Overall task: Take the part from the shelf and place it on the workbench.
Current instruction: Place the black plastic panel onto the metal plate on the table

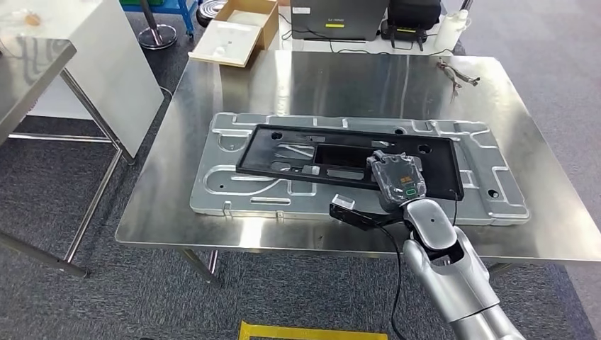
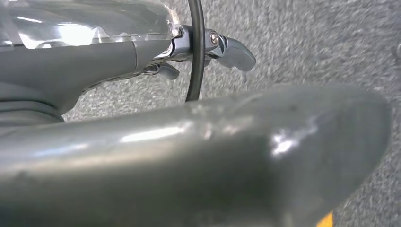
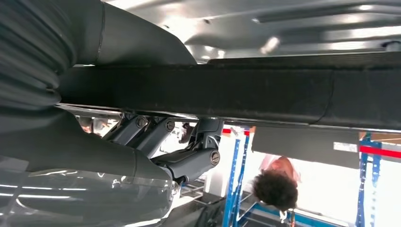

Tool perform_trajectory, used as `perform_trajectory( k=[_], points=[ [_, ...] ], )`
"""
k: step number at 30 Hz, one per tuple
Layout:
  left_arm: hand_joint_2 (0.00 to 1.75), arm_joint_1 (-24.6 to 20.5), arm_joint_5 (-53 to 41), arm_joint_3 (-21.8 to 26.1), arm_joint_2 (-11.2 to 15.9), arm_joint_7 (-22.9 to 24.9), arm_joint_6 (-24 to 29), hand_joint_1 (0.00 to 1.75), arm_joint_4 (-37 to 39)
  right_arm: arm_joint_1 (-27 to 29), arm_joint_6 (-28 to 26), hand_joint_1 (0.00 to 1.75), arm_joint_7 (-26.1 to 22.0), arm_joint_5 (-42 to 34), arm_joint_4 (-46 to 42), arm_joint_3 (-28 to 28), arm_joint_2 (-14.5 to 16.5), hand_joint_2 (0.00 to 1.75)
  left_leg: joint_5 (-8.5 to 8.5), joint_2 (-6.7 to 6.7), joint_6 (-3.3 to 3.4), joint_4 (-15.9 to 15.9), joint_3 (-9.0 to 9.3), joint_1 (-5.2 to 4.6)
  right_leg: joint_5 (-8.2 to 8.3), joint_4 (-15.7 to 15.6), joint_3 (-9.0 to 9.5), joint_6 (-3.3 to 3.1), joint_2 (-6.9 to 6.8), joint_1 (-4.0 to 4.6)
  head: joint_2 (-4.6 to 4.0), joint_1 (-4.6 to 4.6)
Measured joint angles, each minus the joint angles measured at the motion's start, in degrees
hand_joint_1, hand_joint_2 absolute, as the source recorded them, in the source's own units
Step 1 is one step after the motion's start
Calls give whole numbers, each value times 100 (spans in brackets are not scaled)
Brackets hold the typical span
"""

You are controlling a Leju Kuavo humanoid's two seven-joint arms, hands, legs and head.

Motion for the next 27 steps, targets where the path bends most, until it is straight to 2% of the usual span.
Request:
perform_trajectory(
  k=[2,3,4,5,6,7,8,9,12,14,15,16,17,18,19,21,23,25,27],
  points=[
    [0,2,-16,6,0,-1,0,0,0,18,1,175,-3,0,24,-3,35,175,-110,-5,3,-2,133,1,-313,348,-409,38,-9,-14,0,0],
    [0,6,-27,9,0,-2,0,0,0,26,2,175,-5,0,38,-3,42,175,-174,-13,0,-1,217,2,-357,302,-518,47,-15,-20,0,0],
    [0,8,-37,13,-1,-3,0,0,0,30,2,175,-8,0,51,-5,42,175,-245,-22,-8,-1,312,3,-250,106,-555,49,-24,-24,0,0],
    [0,10,-44,17,-2,-3,1,0,0,31,2,175,-10,-1,60,-7,42,175,-316,-28,-22,-3,399,3,34,-213,-534,41,-31,-24,0,1],
    [0,9,-49,23,-4,-4,5,0,2,32,0,175,-12,-3,72,-10,42,175,-397,-34,-47,13,495,-2,419,-592,-510,21,-36,-18,0,1],
    [0,7,-51,30,-7,-4,15,0,3,33,0,175,-13,-7,85,-14,43,175,-464,-45,-80,24,551,-9,716,-863,-478,-17,-39,-2,0,2],
    [0,5,-53,36,-9,-1,30,0,5,39,-1,175,-13,-10,96,-18,43,175,-528,-53,-119,30,582,-17,941,-1030,-460,-62,-34,15,0,0],
    [0,3,-56,40,-12,-1,50,0,7,46,-2,175,-14,-13,107,-22,43,175,-566,-60,-156,55,614,-25,1019,-1093,-456,-113,-27,27,0,0],
    [0,-3,-64,51,-14,-2,107,0,6,55,-8,175,-15,-13,109,-35,31,175,-632,-51,-242,156,644,-18,986,-1122,-364,-237,-12,11,0,-1],
    [0,-17,-64,69,-15,-1,120,0,5,47,-19,175,-13,-14,108,-46,1,175,-841,-26,-294,565,447,5,948,-1145,-294,-302,-12,-2,0,-2],
    [0,-23,-64,81,-17,1,120,0,6,52,-22,131,-13,-15,109,-50,-13,175,-999,-19,-318,905,261,15,925,-1148,-275,-325,-11,1,0,-1],
    [44,-27,-64,96,-19,2,120,0,6,65,-26,87,-13,-17,110,-52,-22,175,-1154,-17,-338,1259,45,25,904,-1147,-261,-339,-10,4,0,-2],
    [87,-25,-67,108,-20,3,120,0,6,89,-28,44,-14,-22,112,-52,-26,175,-1234,-17,-351,1508,-133,32,885,-1147,-245,-342,-8,7,0,-1],
    [131,-23,-75,117,-22,2,120,0,7,117,-31,0,-14,-28,114,-53,-27,175,-1212,-17,-354,1596,-240,36,865,-1146,-225,-342,-4,12,0,-2],
    [175,-19,-87,123,-24,-1,120,0,7,142,-37,0,-14,-34,114,-55,-27,175,-1073,-17,-347,1478,-247,37,847,-1145,-198,-338,-1,16,0,-2],
    [87,-22,-114,127,-21,-12,121,0,7,170,-56,0,-15,-46,115,-60,-27,175,-592,-9,-292,782,-28,28,815,-1144,-139,-322,2,24,0,-1],
    [0,-36,-111,137,-19,-24,122,0,6,178,-84,0,-16,-55,115,-81,-27,175,-390,6,-224,209,167,-5,802,-1137,-120,-281,2,37,0,-1],
    [0,-36,-90,150,-20,-34,122,0,5,196,-102,0,-24,-59,115,-100,-27,175,-391,8,-174,88,200,-35,799,-1138,-126,-216,2,42,0,-1],
    [0,-29,-81,160,-21,-43,122,0,4,219,-104,0,-33,-62,112,-111,-23,175,-267,12,-117,31,239,-8,773,-1116,-125,-145,-2,44,0,-1]
  ],
)
